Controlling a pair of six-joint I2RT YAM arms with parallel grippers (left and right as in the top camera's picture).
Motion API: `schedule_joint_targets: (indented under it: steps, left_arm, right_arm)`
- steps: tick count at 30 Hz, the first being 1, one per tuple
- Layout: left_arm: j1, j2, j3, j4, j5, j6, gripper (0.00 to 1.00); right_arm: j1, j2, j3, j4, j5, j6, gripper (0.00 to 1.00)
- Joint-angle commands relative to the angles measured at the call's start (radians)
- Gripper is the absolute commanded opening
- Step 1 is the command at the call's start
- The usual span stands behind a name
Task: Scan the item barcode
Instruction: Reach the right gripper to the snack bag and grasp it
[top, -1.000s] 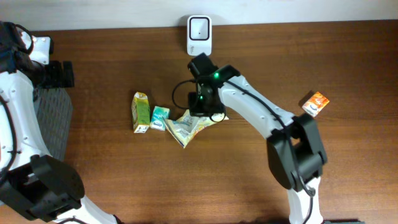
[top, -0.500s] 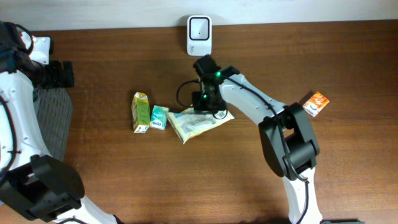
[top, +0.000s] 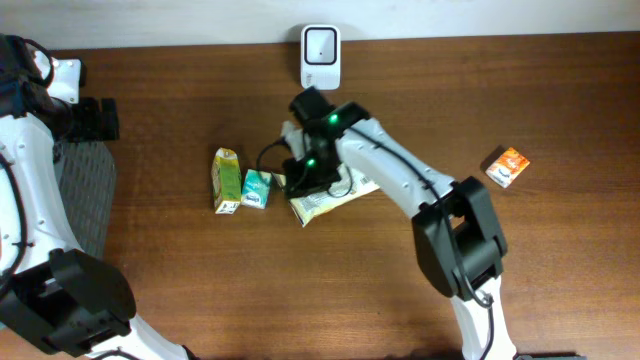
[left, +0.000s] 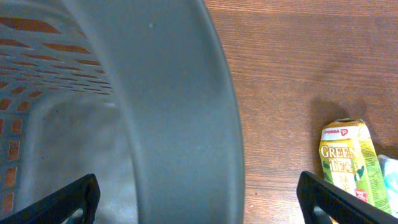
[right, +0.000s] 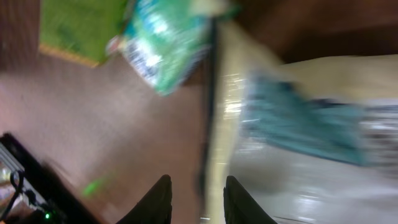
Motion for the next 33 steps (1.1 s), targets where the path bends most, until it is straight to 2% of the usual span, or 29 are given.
schedule_joint_targets:
  steps: [1,3,7,10,12,19,21,24,26,27,28,29,31,33]
  left_arm:
    - [0.002,0.003,-0.004,-0.002,0.008,0.016,0.99]
    - [0.002,0.003,-0.004,-0.002,0.008,0.016,0.99]
    - [0.002,0.003,-0.004,-0.002,0.008,0.016,0.99]
    - [0.002,0.003,-0.004,-0.002,0.008,0.015,0.99]
    - [0.002,0.003,-0.004,-0.002,0.008,0.016,0.99]
    - [0.002,0.003,-0.004,-0.002,0.008,0.016,0.99]
    - [0.002,0.003,-0.004,-0.002,0.008,0.016,0.99]
    - [0.002,0.003,-0.004,-0.002,0.008,0.016,0.99]
    - [0.002,0.003,-0.004,-0.002,0.008,0.016,0.99]
    - [0.002,0.003,-0.004,-0.002,0.008,0.016,0.99]
    - [0.002,0.003,-0.004,-0.002,0.008,0.016,0.99]
    - [0.002,0.003,-0.004,-0.002,0.008,0.016,0.99]
    - [0.002,0.003,-0.004,-0.002,0.008,0.016,0.99]
    - [0.002,0.003,-0.004,-0.002,0.008,0.016,0.99]
  right_arm:
    - [0.042,0.009,0.016,-0.018,0.054,0.017,0.29]
    - [0.048,0.016,0.006,-0.056,0.198,0.088,0.29]
    - [0.045,0.023,-0.045,-0.066,0.208,0.087,0.31]
    - [0.017,0.023,-0.056,-0.138,0.301,0.117,0.34]
    - [-0.040,0.023,-0.056,-0.192,0.360,0.117,0.35]
    - [-0.301,0.023,-0.058,-0.188,0.539,0.116,0.35]
    - [-0.383,0.023,-0.056,-0.175,0.508,0.114,0.35]
    - [-0.446,0.011,-0.014,-0.146,0.232,-0.007,0.35]
    - [-0.433,-0.009,0.004,-0.082,0.072,-0.056,0.36]
    - [-0.402,-0.015,0.004,-0.006,-0.048,-0.065,0.36]
    - [-0.368,-0.013,0.004,0.060,-0.090,-0.046,0.36]
    - [-0.339,-0.007,0.004,0.111,-0.069,0.003,0.37]
    - [-0.266,0.018,0.004,0.220,0.092,0.148,0.36]
    - [-0.190,0.051,0.004,0.242,0.107,0.172,0.37]
